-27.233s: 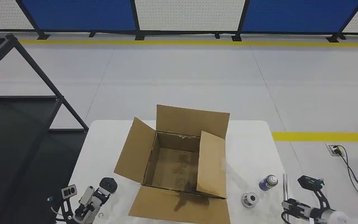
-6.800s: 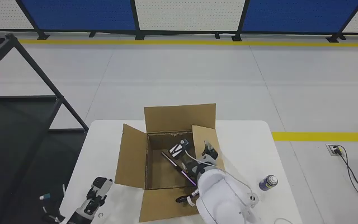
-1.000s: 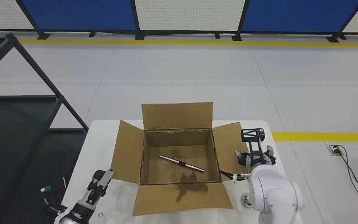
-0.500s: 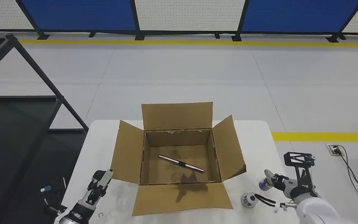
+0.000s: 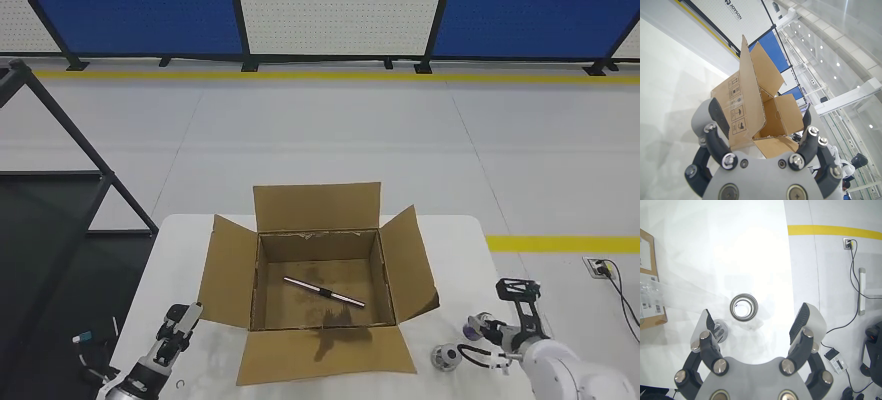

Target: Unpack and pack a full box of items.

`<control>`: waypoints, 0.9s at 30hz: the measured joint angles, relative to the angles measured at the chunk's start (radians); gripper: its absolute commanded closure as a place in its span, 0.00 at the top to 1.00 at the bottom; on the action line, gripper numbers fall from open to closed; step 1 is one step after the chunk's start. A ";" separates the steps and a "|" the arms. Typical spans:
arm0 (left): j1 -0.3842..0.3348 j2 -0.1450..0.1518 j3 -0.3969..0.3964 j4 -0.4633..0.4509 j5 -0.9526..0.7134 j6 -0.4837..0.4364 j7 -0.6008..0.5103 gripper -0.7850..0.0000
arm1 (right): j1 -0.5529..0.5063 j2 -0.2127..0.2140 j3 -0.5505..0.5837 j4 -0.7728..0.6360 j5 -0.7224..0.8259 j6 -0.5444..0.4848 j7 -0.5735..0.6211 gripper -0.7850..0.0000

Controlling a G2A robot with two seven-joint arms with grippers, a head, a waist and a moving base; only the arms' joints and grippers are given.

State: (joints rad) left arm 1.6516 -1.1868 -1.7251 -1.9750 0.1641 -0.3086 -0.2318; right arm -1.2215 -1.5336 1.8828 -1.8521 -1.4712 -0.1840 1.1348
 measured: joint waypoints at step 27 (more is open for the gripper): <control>0.000 0.000 0.000 0.000 0.000 0.000 0.000 1.00 | -0.345 0.054 0.097 -0.268 0.326 -0.336 -0.181 1.00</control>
State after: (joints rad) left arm 1.6516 -1.1868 -1.7251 -1.9750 0.1641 -0.3086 -0.2318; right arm -1.5666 -1.4797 1.9794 -2.1203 -1.1451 -0.5201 0.9535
